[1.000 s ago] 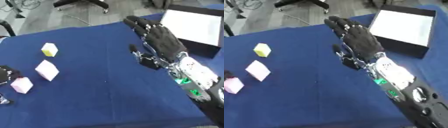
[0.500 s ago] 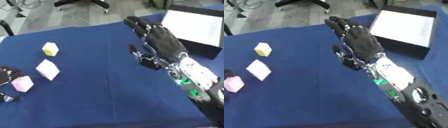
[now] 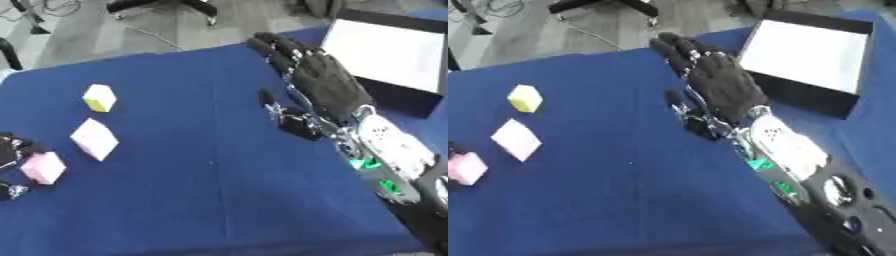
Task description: Pick up the objects with one hand, pass them to the other hand, and then place them into the box on the other side of the table.
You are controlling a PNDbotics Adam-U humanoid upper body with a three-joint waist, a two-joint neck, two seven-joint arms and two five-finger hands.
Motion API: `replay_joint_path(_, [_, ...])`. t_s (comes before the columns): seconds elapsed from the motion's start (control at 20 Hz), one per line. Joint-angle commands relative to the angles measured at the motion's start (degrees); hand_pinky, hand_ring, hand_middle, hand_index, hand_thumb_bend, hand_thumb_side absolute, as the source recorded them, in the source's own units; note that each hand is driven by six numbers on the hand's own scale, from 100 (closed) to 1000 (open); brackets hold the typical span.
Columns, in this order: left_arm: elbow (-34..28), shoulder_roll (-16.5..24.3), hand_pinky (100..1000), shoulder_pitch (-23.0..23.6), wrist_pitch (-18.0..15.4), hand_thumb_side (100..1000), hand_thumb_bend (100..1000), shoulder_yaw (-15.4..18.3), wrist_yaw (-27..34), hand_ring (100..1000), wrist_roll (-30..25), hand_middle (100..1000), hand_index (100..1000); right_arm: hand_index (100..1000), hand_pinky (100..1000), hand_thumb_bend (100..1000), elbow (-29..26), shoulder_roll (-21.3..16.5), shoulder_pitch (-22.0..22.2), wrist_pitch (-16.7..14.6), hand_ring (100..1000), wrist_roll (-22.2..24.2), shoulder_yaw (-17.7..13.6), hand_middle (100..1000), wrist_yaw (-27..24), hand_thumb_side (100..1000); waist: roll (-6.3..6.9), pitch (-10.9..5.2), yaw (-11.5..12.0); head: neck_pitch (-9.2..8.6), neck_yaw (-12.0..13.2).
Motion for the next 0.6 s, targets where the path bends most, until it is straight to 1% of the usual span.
replay_joint_path(0.05, [-2.63,2.25,648,-0.54,-8.91,252,178,1.15,4.66,458,6.49,474,614,1000,743,100,-1.19,-0.30,-0.71,0.05,880,-0.01,-0.57,930,-0.13,100,-0.23,-0.57,0.06,-0.15,-0.03])
replay_joint_path(0.15, [-4.63,2.56,643,-0.31,-10.76,237,117,1.84,9.14,450,5.40,464,602,1000,744,100,-1.19,-0.31,-0.69,0.05,880,0.00,-0.59,930,-0.11,100,-0.24,-0.58,0.09,-0.15,-0.05])
replay_joint_path(0.2, [-5.55,2.71,640,-0.13,-11.79,229,100,2.21,11.85,444,4.48,457,595,1000,744,100,-1.19,-0.31,-0.69,0.05,880,0.00,-0.60,930,-0.09,100,-0.25,-0.59,0.12,-0.15,-0.07])
replay_joint_path(0.25, [-6.34,2.81,637,0.04,-12.70,228,100,2.53,14.60,435,3.41,446,585,1000,744,100,-1.19,-0.32,-0.69,0.04,880,0.00,-0.60,930,-0.08,100,-0.26,-0.59,0.14,-0.15,-0.11])
replay_joint_path(0.35, [-8.54,2.60,629,0.25,-13.46,244,100,2.58,21.66,417,0.98,422,561,1000,745,100,-1.19,-0.35,-0.72,0.00,880,0.00,-0.55,930,-0.09,100,-0.30,-0.58,0.24,-0.15,-0.17])
replay_joint_path(0.5, [-13.58,1.88,621,0.45,-13.67,251,100,0.98,36.07,403,-5.95,403,541,1000,748,100,-1.19,-0.46,-0.84,-0.15,879,0.09,-0.44,929,-0.07,100,-0.33,-0.57,0.36,-0.15,-0.07])
replay_joint_path(0.6, [-17.52,1.13,612,0.46,-13.69,263,100,-0.66,47.32,393,-13.13,389,525,1000,762,100,-1.19,-0.55,-1.02,-0.43,873,0.24,-0.36,928,0.21,100,-0.39,-0.56,0.40,-0.15,0.02])
